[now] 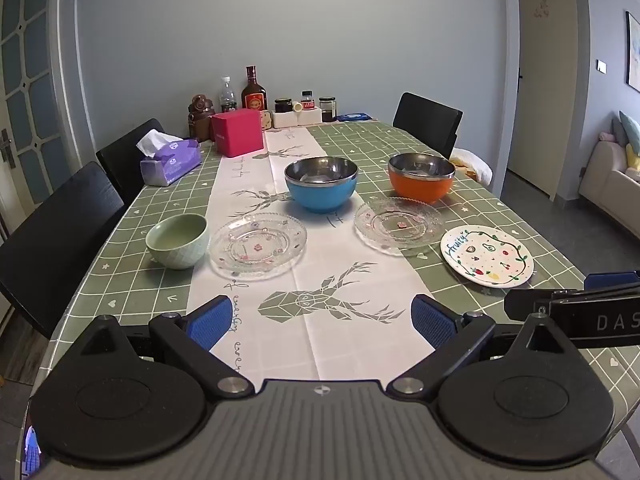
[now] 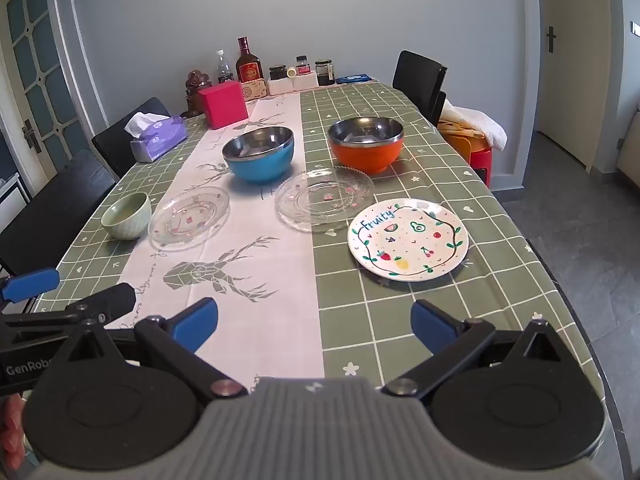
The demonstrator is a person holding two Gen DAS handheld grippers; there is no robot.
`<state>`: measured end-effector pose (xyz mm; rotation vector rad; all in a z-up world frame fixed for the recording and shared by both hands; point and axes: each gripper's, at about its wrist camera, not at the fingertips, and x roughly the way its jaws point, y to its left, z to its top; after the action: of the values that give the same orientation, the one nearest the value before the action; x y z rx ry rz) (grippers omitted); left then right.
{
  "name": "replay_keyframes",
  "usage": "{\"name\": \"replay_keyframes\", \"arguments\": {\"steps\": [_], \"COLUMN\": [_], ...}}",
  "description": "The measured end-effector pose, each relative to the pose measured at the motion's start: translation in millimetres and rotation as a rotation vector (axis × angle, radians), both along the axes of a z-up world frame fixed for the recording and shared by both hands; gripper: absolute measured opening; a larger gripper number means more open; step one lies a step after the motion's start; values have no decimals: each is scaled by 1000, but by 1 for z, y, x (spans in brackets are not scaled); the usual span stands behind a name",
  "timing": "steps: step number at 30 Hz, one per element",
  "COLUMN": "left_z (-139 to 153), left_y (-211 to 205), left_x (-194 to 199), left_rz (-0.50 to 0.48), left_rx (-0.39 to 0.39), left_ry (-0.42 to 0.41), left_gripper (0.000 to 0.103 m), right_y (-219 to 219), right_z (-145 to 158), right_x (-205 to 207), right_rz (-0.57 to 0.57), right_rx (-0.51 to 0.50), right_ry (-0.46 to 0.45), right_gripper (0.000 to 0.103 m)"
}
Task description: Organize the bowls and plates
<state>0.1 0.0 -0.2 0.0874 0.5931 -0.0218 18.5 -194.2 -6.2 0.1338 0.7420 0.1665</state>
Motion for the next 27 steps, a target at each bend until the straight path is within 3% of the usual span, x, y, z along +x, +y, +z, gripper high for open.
{"name": "replay_keyframes", "arguments": {"steps": [27], "left_z": [-2], "left_y": [8], "left_x": [-3], "left_rz": [40], "left_rx": [-29], "left_ry": [6], "left_gripper": [103], "right_y": [7], "right_z": [0], "right_x": [-3], "right_rz": [9], "right_rx": [-25], "right_ry": [-13], "right_gripper": [101]}}
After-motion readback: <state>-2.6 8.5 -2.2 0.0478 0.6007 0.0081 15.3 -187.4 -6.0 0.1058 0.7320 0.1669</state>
